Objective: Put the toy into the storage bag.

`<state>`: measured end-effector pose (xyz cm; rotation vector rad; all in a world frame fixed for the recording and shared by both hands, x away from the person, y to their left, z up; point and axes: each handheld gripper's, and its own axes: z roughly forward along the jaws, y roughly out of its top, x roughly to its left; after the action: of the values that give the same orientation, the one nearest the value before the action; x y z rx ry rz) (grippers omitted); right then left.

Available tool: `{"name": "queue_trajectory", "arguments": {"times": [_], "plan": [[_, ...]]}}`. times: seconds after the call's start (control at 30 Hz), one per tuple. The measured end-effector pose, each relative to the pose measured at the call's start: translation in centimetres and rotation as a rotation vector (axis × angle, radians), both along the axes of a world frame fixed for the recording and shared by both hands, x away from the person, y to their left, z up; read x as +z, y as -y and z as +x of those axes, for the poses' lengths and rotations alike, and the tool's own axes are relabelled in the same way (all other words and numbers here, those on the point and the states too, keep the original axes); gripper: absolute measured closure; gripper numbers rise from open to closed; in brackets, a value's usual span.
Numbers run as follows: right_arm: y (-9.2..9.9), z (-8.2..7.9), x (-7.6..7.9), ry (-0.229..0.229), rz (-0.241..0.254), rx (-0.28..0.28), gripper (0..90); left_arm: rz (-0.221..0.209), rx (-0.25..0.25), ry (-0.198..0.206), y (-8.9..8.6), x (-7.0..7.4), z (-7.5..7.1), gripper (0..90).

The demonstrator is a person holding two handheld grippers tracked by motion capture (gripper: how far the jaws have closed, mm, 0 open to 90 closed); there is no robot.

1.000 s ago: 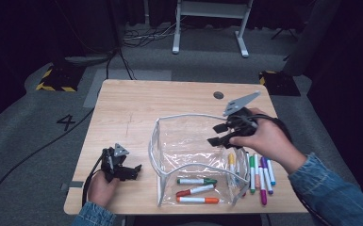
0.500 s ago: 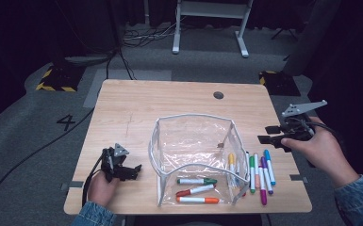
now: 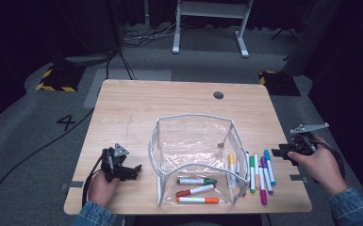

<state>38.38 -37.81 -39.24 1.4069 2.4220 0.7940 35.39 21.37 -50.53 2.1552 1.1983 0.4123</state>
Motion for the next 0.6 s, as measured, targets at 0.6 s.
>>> {"name": "queue_trajectory", "arguments": {"times": [0.6], "plan": [[0.8,0.8,-7.3,-0.130,-0.090,-0.069,67.5,0.000,0.000,0.000,0.0,0.0,0.0,0.0]]}}
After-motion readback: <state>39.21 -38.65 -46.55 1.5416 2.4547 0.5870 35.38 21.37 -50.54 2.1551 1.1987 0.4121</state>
